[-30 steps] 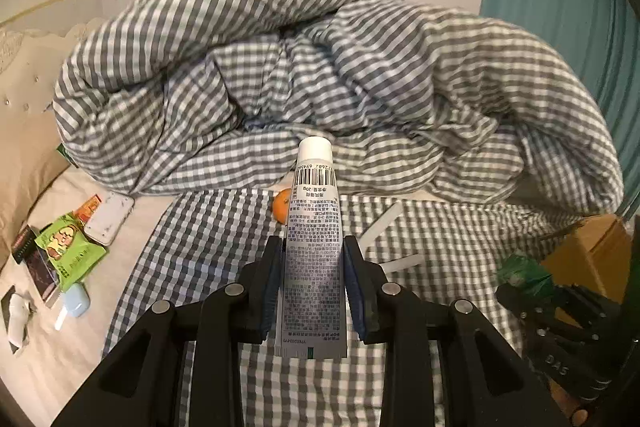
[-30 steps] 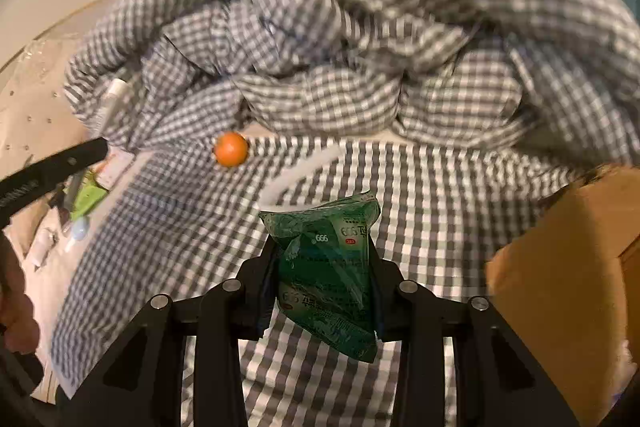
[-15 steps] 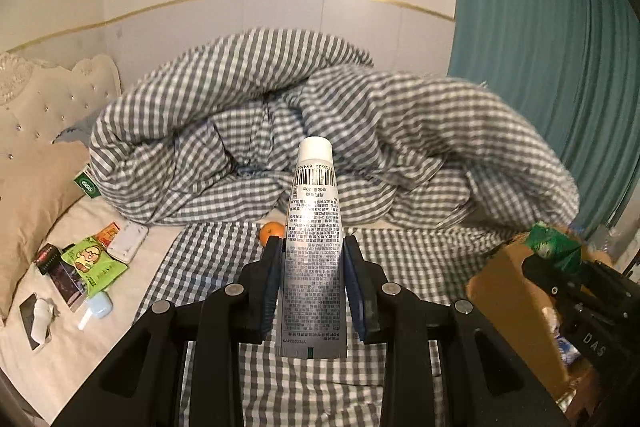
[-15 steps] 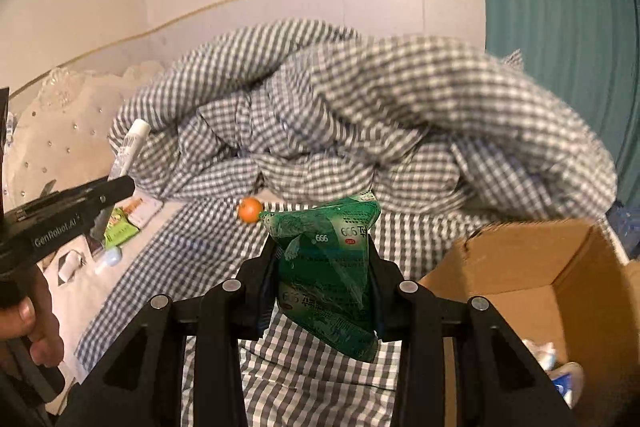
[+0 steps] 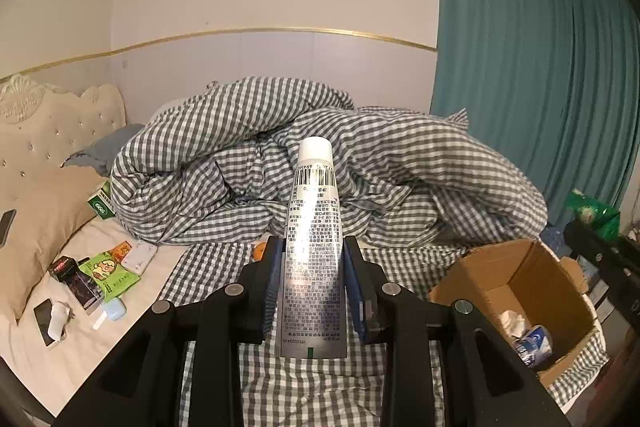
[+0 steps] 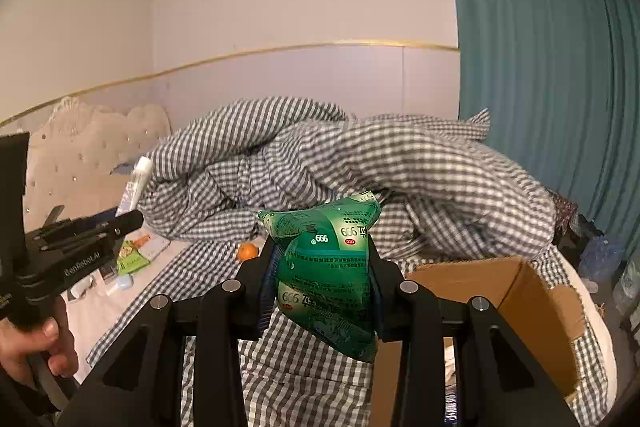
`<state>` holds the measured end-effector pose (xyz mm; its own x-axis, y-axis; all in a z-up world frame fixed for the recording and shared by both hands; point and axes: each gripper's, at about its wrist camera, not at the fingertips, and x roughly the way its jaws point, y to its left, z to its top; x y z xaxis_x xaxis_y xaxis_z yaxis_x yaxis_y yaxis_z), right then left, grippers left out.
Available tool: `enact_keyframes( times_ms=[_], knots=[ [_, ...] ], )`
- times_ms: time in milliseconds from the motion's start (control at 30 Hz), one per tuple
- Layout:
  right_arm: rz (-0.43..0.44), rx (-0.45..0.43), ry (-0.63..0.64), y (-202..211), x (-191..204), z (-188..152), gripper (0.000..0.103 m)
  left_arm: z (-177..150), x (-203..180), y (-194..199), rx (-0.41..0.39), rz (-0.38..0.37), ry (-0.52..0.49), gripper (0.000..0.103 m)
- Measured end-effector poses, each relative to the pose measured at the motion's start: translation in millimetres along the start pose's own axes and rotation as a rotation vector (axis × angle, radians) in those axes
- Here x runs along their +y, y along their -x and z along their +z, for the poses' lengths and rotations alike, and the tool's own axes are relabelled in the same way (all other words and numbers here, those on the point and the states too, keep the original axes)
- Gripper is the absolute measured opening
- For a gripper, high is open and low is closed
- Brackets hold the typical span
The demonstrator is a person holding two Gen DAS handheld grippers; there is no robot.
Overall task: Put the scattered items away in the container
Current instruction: 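Carry the tube and green packet over the box and release both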
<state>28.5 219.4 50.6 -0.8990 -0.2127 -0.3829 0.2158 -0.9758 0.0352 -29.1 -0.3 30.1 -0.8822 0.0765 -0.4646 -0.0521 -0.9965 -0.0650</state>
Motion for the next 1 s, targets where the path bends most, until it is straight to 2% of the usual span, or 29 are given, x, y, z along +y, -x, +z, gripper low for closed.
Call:
enact_keyframes(
  times_ms=[567, 767, 1000],
  knots=[
    [-0.061, -0.051, -0.034, 45, -41, -3, 0.037, 5, -56, 33, -0.043, -0.082, -0.049, 0.03],
    [-0.128, -0.042, -0.046, 52, -68, -9, 0.037, 1, -84, 29, -0.034, -0.131, -0.055, 0.03],
    [-0.231, -0.022, -0.081, 65, -114, -21, 0.037, -8, -135, 17, -0.001, -0.221, -0.089, 0.03]
  ],
)
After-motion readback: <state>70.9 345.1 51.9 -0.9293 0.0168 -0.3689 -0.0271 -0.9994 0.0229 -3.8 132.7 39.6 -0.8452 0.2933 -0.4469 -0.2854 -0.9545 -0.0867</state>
